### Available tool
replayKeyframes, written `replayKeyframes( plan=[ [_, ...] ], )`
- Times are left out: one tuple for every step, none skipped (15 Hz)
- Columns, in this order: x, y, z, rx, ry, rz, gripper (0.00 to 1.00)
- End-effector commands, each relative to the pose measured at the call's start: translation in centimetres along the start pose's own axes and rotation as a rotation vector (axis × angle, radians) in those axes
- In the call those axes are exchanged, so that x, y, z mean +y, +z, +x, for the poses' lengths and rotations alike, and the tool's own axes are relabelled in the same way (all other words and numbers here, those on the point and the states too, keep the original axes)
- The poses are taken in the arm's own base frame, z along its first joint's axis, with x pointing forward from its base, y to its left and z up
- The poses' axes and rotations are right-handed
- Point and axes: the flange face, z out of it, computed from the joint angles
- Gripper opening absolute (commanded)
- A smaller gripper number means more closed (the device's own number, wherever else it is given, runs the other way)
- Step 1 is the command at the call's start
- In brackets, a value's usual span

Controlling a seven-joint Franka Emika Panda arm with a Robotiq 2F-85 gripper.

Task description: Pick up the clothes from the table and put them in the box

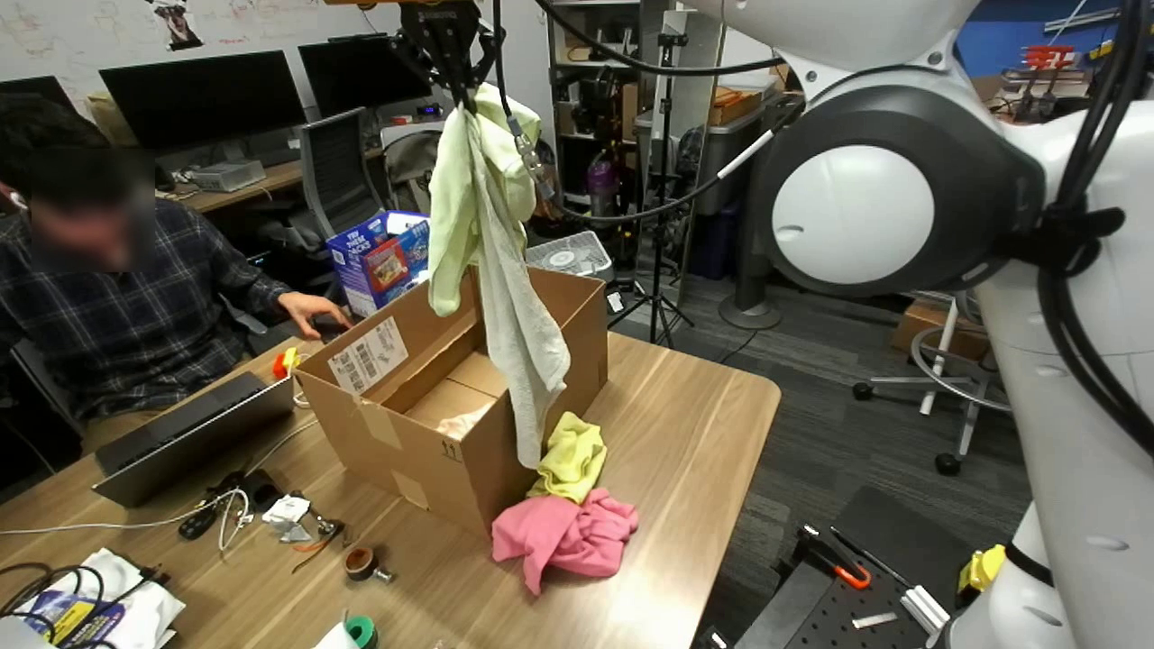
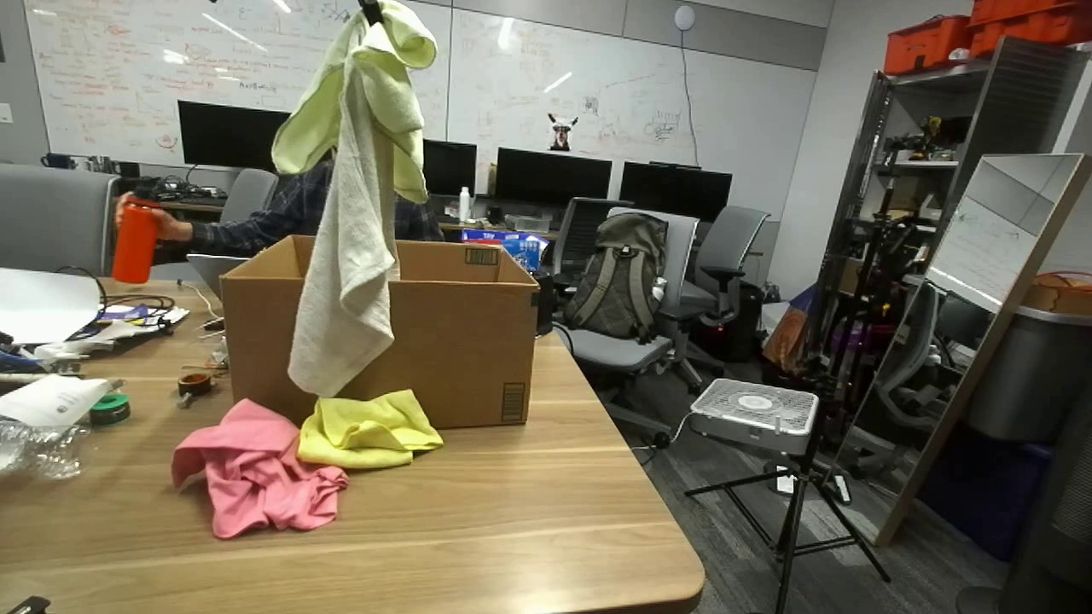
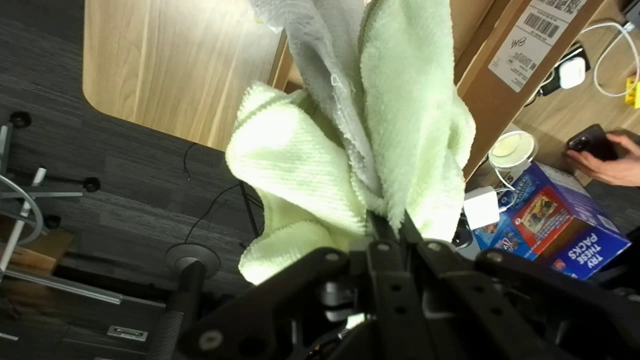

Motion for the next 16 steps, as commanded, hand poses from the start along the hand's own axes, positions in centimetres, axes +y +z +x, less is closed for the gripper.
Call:
replayKeyframes(
  plan=[
    [-0.5,-0.7,-1.0,0.024,-0.045,-0.012,0.01],
    [-0.7,-0.6,-1.3,0.031,-0.062,-0.019,0.01],
    [-0.9,-0.7,-1.9,0.039,-0.079,-0.037,0.01],
    [-1.1,-0.8,-2.6,0.048,-0.099,-0.056,0.01],
    [-1.5,-1.0,-3.4,0.056,-0.119,-0.065,0.01],
    [-1.9,-1.2,-4.2,0.063,-0.130,-0.072,0.01],
    [-2.4,-1.4,-5.3,0.065,-0.142,-0.074,0.01],
    [-2.7,-1.6,-6.2,0.066,-0.152,-0.081,0.01],
    [-3.2,-1.8,-7.1,0.064,-0.163,-0.078,0.01],
    [-3.7,-2.0,-8.0,0.055,-0.183,-0.059,0.01],
    [-4.3,-2.2,-8.7,0.053,-0.204,-0.037,0.01],
    [-4.8,-2.4,-9.3,0.051,-0.219,-0.018,0.01],
    [-5.1,-2.4,-9.8,0.049,-0.226,-0.007,0.01],
    [-5.5,-2.4,-10.1,0.049,-0.232,0.004,0.01],
    [-5.6,-2.3,-10.4,0.044,-0.240,0.004,0.01],
    [-5.6,-2.1,-10.6,0.030,-0.230,-0.008,0.01]
  ],
)
